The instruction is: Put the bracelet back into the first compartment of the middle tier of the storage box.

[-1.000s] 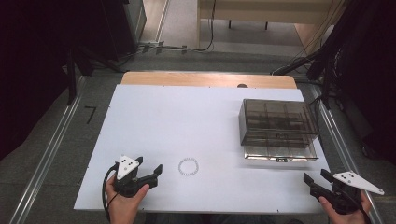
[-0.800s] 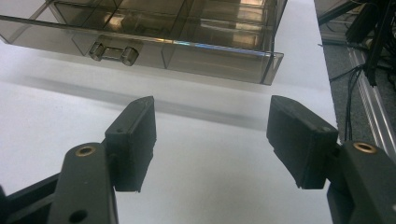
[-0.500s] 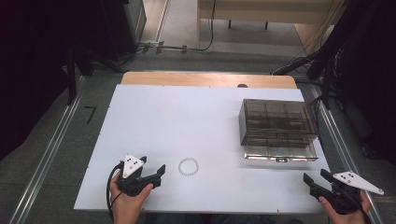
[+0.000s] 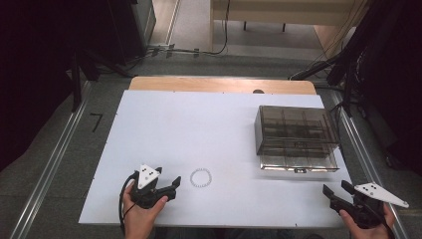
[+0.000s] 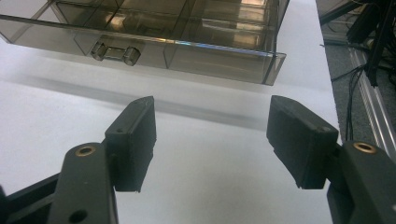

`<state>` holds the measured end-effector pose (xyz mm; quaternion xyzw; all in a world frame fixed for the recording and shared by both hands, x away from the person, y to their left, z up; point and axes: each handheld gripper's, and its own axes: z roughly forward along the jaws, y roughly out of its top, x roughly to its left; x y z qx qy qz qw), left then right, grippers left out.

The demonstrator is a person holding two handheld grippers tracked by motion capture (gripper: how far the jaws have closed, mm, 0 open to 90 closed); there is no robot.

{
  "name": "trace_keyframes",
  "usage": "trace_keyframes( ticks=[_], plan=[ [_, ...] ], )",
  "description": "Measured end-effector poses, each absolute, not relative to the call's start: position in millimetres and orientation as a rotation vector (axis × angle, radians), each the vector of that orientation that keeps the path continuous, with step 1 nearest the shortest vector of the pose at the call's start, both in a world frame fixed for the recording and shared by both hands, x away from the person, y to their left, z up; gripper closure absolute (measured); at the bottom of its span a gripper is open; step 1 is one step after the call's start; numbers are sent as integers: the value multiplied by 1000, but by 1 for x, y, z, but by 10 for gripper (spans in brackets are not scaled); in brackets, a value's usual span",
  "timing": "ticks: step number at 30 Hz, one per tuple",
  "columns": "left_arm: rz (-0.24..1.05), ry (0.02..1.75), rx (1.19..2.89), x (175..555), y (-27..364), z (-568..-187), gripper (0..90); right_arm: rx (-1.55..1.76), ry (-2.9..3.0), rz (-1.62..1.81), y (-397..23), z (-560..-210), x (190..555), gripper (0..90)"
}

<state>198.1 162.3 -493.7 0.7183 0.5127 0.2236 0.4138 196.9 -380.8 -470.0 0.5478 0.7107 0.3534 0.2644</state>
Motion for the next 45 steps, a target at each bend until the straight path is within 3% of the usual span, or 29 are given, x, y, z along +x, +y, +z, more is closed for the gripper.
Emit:
trace_keyframes(
  ticks=[45],
  plan=[
    [563, 1226, 1937, 220, 113, -509, 359, 1478, 1933, 950, -381, -471, 197, 320]
  ],
)
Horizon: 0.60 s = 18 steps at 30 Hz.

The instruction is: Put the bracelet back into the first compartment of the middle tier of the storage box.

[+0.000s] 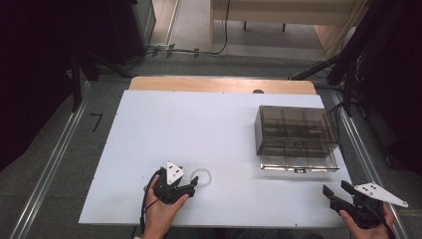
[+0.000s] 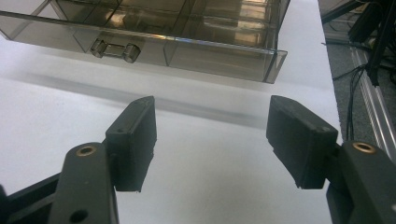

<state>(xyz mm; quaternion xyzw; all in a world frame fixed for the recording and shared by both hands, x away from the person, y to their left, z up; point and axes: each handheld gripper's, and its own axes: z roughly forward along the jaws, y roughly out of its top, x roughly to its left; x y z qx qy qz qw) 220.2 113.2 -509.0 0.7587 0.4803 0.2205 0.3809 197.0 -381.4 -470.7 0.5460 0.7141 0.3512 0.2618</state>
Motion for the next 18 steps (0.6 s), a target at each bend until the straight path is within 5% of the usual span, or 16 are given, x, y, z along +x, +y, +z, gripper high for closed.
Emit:
trace_keyframes(
  ticks=[13, 18],
  plan=[
    [585, 1226, 1960, 223, 108, -512, 424, 1477, 1931, 948, -382, -471, 197, 324],
    [579, 1218, 1955, 223, 109, -511, 515, 1478, 1929, 945, -382, -471, 197, 326]
  ],
)
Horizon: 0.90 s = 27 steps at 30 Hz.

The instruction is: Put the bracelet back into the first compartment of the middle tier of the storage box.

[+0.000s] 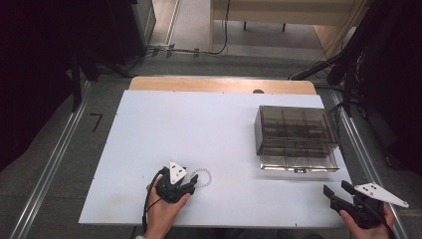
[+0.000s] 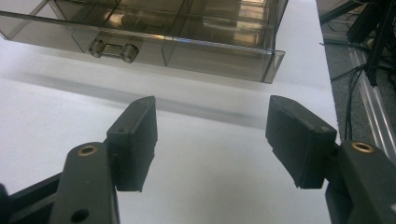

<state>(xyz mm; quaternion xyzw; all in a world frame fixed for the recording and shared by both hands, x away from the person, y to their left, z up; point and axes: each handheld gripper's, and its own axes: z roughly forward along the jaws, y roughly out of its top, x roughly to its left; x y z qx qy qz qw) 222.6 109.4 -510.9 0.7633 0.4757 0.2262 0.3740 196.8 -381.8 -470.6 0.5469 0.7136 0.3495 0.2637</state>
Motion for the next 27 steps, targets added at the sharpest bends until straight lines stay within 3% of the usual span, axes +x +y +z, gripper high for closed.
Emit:
trace_keyframes(
  ticks=[27],
  plan=[
    [552, 1212, 1987, 224, 109, -514, 805, 1475, 1923, 938, -382, -470, 196, 334]
  ],
)
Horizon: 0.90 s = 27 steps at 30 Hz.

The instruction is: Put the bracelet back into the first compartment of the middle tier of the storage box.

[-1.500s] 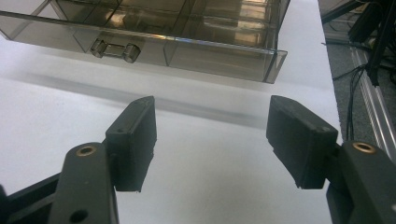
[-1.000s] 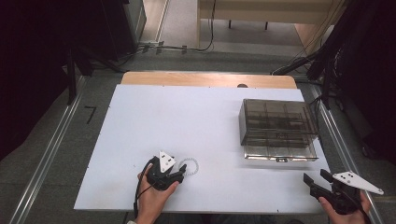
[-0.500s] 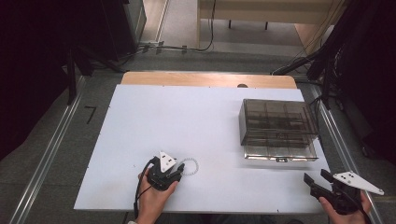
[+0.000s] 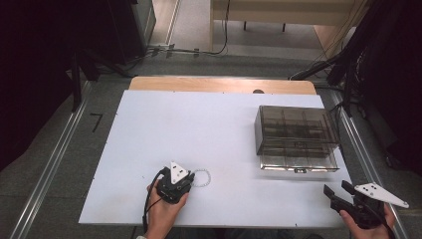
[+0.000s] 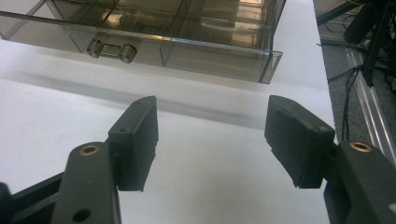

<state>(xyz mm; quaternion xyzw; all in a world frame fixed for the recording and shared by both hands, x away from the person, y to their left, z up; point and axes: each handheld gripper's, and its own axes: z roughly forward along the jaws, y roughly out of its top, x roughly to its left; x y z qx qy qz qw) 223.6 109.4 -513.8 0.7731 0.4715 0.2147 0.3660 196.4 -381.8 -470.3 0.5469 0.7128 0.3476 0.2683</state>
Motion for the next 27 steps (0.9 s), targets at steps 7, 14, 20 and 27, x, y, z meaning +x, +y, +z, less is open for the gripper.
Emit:
trace_keyframes(
  ticks=[7, 14, 20, 27],
  plan=[
    [523, 1210, 1978, 224, 110, -514, 848, 1475, 1921, 938, -382, -470, 197, 334],
    [507, 1211, 1986, 226, 111, -514, 866, 1475, 1924, 937, -381, -470, 197, 335],
    [498, 1216, 1969, 225, 112, -514, 869, 1473, 1924, 937, -381, -470, 197, 335],
    [478, 1224, 1956, 226, 113, -513, 878, 1477, 1922, 939, -382, -470, 197, 335]
  ],
)
